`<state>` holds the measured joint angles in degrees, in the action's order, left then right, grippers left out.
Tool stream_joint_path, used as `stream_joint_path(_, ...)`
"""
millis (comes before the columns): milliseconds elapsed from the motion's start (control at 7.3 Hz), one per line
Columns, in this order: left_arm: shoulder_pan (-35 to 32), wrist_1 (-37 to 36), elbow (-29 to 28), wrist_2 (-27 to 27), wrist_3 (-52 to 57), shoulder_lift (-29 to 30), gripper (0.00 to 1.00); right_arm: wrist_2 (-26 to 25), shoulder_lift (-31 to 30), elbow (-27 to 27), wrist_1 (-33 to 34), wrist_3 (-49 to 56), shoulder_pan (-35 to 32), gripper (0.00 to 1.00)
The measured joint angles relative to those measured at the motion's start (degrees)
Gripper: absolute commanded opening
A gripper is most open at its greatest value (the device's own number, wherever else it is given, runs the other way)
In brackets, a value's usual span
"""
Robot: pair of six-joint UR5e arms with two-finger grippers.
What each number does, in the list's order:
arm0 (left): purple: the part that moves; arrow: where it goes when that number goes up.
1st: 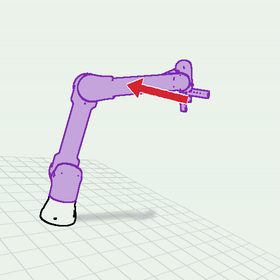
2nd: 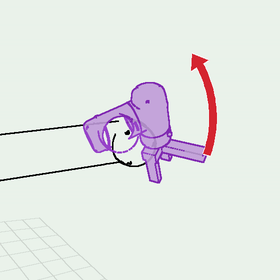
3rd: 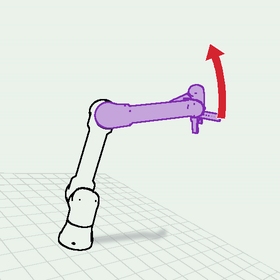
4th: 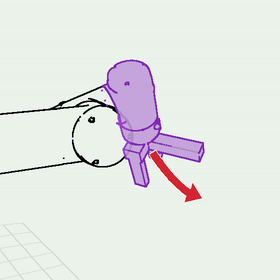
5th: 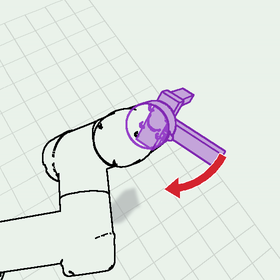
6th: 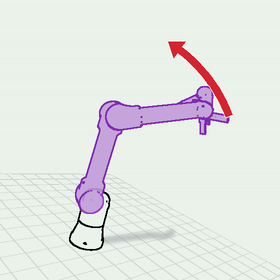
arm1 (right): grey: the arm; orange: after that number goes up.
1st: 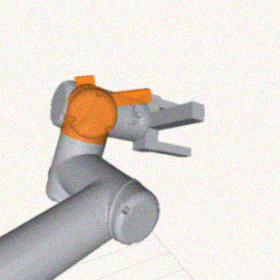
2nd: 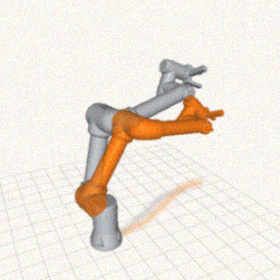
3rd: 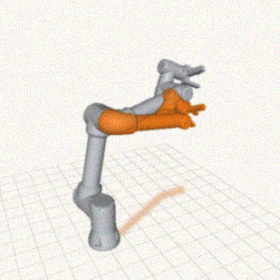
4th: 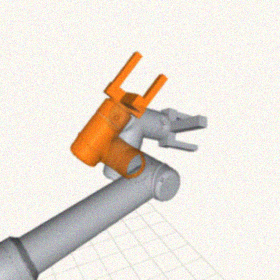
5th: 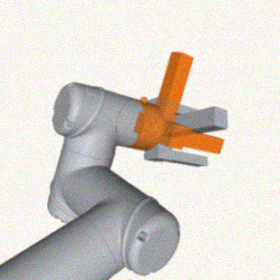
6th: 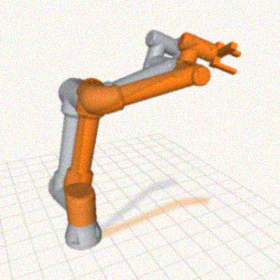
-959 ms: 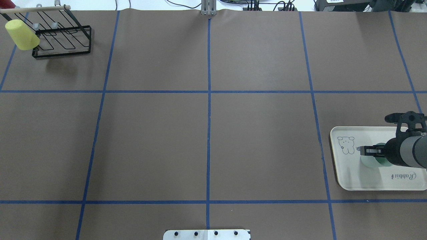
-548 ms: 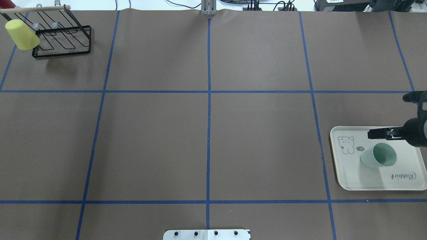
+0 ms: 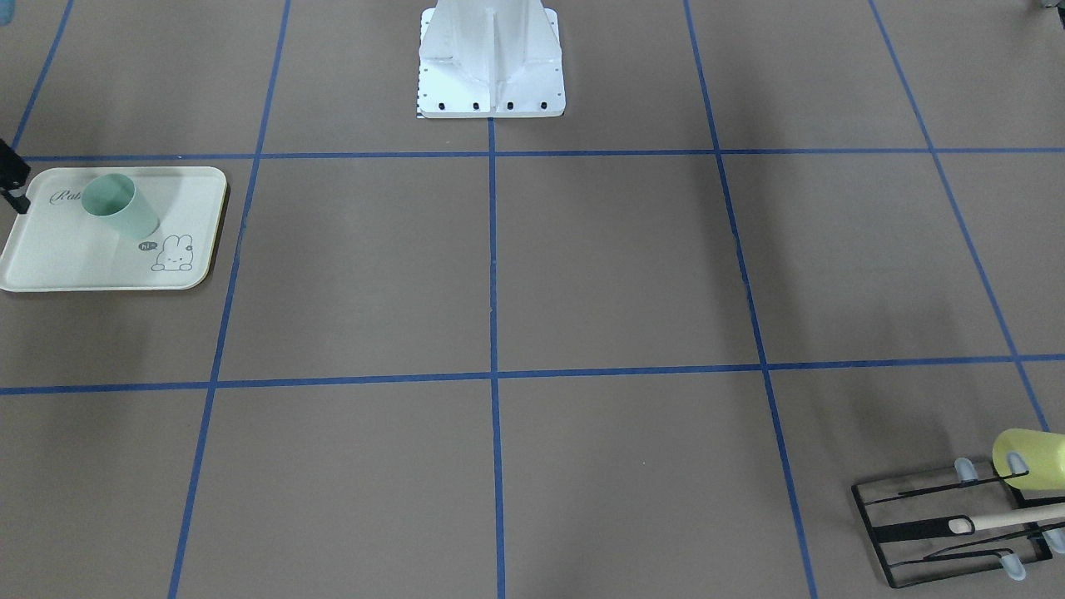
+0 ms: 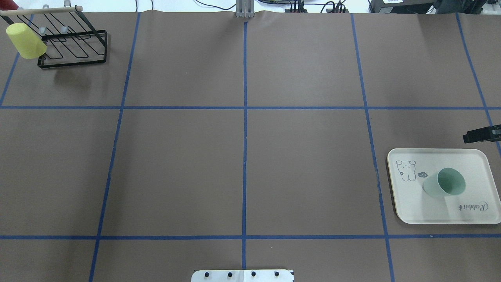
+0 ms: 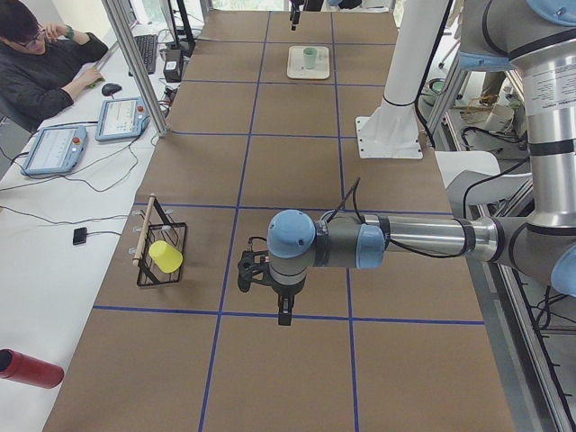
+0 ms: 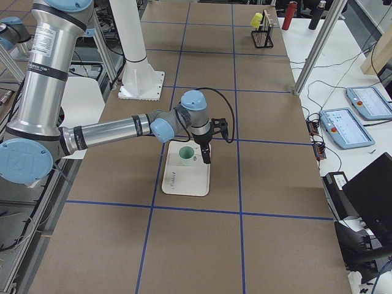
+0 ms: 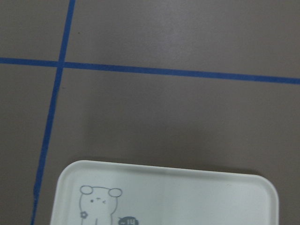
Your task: Left arm grabs green cup and hands to right arm on tray
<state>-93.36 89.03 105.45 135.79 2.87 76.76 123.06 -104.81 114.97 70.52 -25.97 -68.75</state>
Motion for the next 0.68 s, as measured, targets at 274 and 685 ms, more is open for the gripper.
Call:
stream_joint_path(274,0.0,0.0,-0.2,-0.1,0.0,0.2,1.00,5.5,-0.4,-5.8,1.5,14.6,-10.0,1.00)
stream_joint_path(685,0.0,0.0,-0.4,-0.1,0.0,0.4,1.00,7.0,-0.1,-6.7,14.9,30.4,-21.2,1.00)
